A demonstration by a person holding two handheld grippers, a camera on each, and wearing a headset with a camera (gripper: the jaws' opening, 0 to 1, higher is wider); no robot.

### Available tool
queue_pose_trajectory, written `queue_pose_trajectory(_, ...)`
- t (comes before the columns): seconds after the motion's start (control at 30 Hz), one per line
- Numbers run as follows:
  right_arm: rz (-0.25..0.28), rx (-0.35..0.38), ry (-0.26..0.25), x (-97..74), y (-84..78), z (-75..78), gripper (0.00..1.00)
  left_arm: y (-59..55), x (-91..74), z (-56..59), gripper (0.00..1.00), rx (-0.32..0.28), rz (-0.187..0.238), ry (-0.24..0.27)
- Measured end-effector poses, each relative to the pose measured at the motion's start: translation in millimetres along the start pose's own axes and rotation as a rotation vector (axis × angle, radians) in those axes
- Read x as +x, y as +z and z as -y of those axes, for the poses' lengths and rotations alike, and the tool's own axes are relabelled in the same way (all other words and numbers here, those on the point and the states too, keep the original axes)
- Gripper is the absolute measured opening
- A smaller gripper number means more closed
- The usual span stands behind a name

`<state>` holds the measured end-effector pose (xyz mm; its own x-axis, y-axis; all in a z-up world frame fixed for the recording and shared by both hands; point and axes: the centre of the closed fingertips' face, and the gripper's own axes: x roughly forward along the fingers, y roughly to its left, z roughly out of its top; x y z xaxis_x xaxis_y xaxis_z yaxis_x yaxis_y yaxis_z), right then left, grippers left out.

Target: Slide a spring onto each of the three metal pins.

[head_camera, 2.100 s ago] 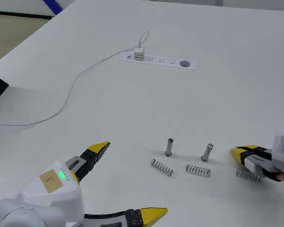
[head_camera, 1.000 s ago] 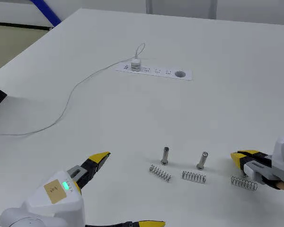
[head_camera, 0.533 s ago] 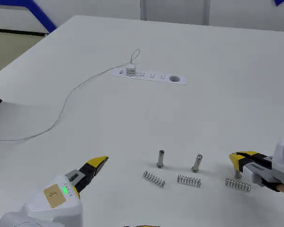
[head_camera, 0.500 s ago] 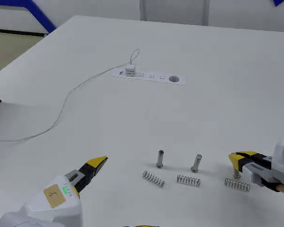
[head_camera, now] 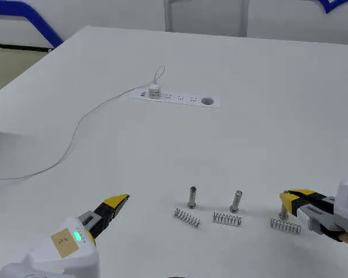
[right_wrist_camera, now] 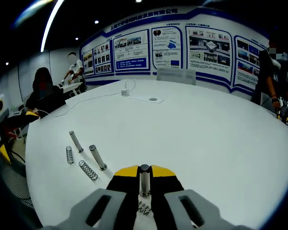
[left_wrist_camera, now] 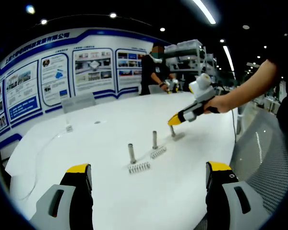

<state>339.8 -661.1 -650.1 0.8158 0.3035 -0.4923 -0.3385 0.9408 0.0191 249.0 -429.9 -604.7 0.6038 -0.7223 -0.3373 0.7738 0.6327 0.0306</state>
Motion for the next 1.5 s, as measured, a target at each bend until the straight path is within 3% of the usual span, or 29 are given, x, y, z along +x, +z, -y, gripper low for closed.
queue_pose_trajectory(0.43, 0.071, -0.007, -0.005, -10.8, -5.2, -7.2, 0.08, -1.8, 0.8, 2.5, 1.0, 0.008, -0.01, -0.008)
queue_pose_trajectory(0.8, 0.053, -0.071, -0.005, -12.1, -7.1, -5.7, 0.09, -3.6, 1.4, 5.0, 1.0, 0.016, -0.021, -0.017)
queue_pose_trajectory(1.07, 0.032, -0.078, -0.005, -16.6, -12.6, -3.4, 0.11, -3.8, 1.5, 5.0, 1.0, 0.025, -0.023, -0.016)
queue_pose_trajectory(1.23, 0.048, -0.067, 0.002, -24.6, -11.5, -0.5, 0.16, -3.9, 1.3, 4.8, 1.0, 0.027, -0.025, -0.014)
queue_pose_trajectory(1.5, -0.013, -0.099, 0.071, -28.9, -33.0, -0.5, 0.23, -5.8, 1.9, 7.1, 1.0, 0.026, -0.033, -0.026)
